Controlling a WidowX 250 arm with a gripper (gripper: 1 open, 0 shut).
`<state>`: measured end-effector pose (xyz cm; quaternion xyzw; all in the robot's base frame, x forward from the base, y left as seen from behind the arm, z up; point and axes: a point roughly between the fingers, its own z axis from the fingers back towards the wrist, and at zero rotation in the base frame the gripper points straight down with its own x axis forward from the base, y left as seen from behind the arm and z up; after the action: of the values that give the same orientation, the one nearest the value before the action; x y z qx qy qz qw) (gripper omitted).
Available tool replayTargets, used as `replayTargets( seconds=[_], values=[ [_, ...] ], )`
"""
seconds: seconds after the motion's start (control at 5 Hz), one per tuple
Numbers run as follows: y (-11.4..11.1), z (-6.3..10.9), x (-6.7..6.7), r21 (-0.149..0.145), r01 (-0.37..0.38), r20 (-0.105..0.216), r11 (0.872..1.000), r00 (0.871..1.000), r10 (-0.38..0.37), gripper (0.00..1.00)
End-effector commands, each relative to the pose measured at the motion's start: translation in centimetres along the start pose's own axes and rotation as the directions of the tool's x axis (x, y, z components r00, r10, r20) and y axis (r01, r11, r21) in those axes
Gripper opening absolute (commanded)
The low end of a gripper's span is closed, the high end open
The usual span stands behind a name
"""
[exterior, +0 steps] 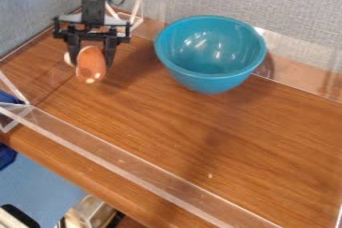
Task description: Remove the mushroom from inside the blue bowl and put it on the table
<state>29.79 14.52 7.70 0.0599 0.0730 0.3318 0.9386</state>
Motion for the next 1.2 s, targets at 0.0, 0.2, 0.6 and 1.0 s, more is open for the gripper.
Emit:
replayTargets(
  seconds=[0.0, 0.2, 0.6, 1.0],
  values=[
    [-1.4, 4.5, -0.8, -0.041, 0.087, 0.121, 0.995, 0.989, -0.081, 0.00],
    [-3.4, 5.5, -2.2, -0.044, 0.190, 0.144, 0.981, 0.973, -0.182, 0.00],
    [-9.8, 6.8, -7.5, -0.040, 0.404, 0.162, 0.914, 0.905, -0.393, 0.00],
    [-9.4, 5.5, -13.3, -0.033, 0.516, 0.157, 0.856, 0.848, -0.505, 0.00]
  ],
)
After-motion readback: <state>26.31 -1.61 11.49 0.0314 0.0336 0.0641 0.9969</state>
